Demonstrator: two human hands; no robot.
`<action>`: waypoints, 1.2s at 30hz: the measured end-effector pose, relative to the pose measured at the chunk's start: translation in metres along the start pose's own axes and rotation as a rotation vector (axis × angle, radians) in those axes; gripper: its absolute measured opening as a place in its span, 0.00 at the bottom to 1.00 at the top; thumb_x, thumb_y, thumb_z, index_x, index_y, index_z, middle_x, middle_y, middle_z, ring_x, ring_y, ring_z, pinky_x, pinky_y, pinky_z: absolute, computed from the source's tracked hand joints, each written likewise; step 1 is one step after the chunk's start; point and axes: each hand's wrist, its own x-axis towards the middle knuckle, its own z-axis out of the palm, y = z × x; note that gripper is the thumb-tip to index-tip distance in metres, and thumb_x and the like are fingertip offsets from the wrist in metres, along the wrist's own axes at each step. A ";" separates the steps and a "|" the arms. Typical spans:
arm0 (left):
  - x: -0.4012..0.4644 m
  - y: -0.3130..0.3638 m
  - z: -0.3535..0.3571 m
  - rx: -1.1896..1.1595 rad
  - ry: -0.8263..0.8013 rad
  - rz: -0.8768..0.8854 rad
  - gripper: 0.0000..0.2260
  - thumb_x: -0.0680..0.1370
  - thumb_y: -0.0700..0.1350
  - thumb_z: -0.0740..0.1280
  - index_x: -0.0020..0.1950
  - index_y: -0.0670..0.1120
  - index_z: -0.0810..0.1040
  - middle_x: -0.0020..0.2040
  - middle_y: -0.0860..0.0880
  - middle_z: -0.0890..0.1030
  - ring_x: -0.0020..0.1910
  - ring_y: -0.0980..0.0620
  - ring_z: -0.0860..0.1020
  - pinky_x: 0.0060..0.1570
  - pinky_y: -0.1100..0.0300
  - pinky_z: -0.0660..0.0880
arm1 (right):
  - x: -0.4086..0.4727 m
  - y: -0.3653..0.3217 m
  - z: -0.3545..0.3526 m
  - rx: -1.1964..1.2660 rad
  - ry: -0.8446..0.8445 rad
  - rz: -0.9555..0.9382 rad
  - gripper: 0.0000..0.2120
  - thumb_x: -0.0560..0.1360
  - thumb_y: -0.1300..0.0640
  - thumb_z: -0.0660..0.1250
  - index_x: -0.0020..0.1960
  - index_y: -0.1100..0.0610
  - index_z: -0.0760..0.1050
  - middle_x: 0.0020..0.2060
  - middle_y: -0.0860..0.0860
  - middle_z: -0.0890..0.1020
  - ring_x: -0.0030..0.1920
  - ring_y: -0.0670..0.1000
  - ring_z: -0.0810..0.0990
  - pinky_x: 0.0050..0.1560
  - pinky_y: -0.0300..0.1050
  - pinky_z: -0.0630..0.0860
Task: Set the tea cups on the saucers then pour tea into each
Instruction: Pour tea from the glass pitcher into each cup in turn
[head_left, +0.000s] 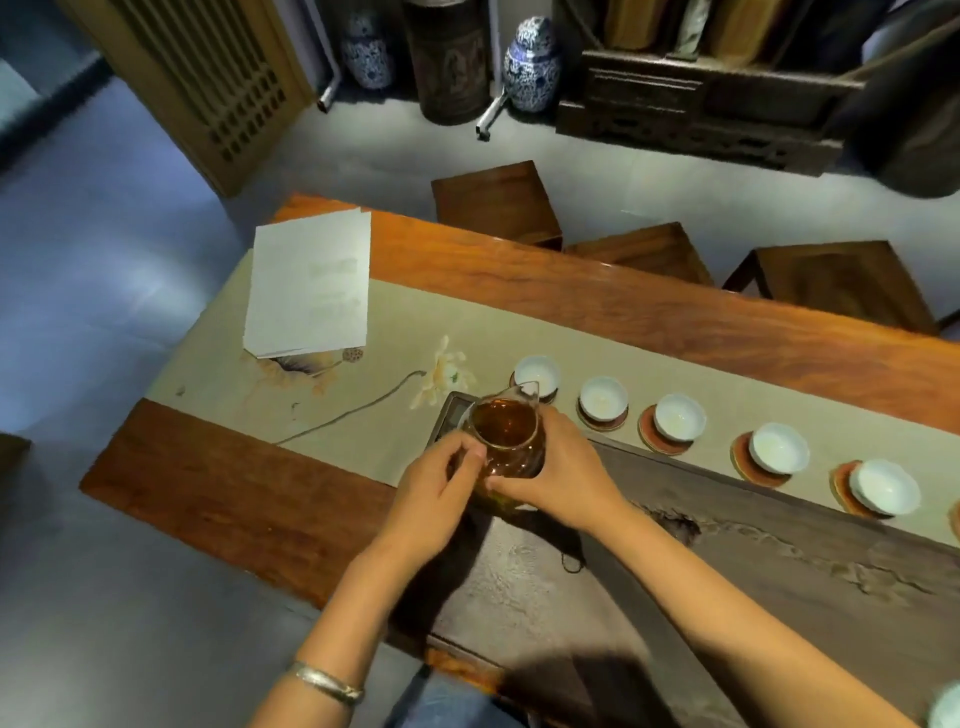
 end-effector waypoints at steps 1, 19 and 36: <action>0.006 0.000 -0.003 0.006 -0.021 0.000 0.11 0.81 0.48 0.59 0.41 0.60 0.74 0.41 0.60 0.79 0.41 0.62 0.77 0.40 0.74 0.70 | 0.004 0.000 0.001 0.015 0.010 0.016 0.34 0.57 0.35 0.76 0.56 0.20 0.60 0.49 0.25 0.71 0.54 0.26 0.70 0.52 0.26 0.65; 0.085 -0.016 -0.020 0.082 -0.164 -0.042 0.11 0.81 0.50 0.62 0.40 0.63 0.76 0.42 0.62 0.81 0.43 0.65 0.79 0.40 0.75 0.69 | 0.047 0.019 0.018 0.140 0.046 0.242 0.38 0.61 0.39 0.80 0.65 0.47 0.69 0.57 0.44 0.78 0.57 0.44 0.77 0.58 0.42 0.75; 0.082 -0.015 -0.015 0.078 -0.099 -0.076 0.10 0.81 0.50 0.63 0.40 0.60 0.77 0.40 0.62 0.81 0.42 0.63 0.79 0.38 0.73 0.68 | 0.049 0.025 0.015 0.184 -0.041 0.241 0.30 0.61 0.38 0.79 0.57 0.34 0.66 0.52 0.36 0.76 0.51 0.33 0.75 0.51 0.28 0.70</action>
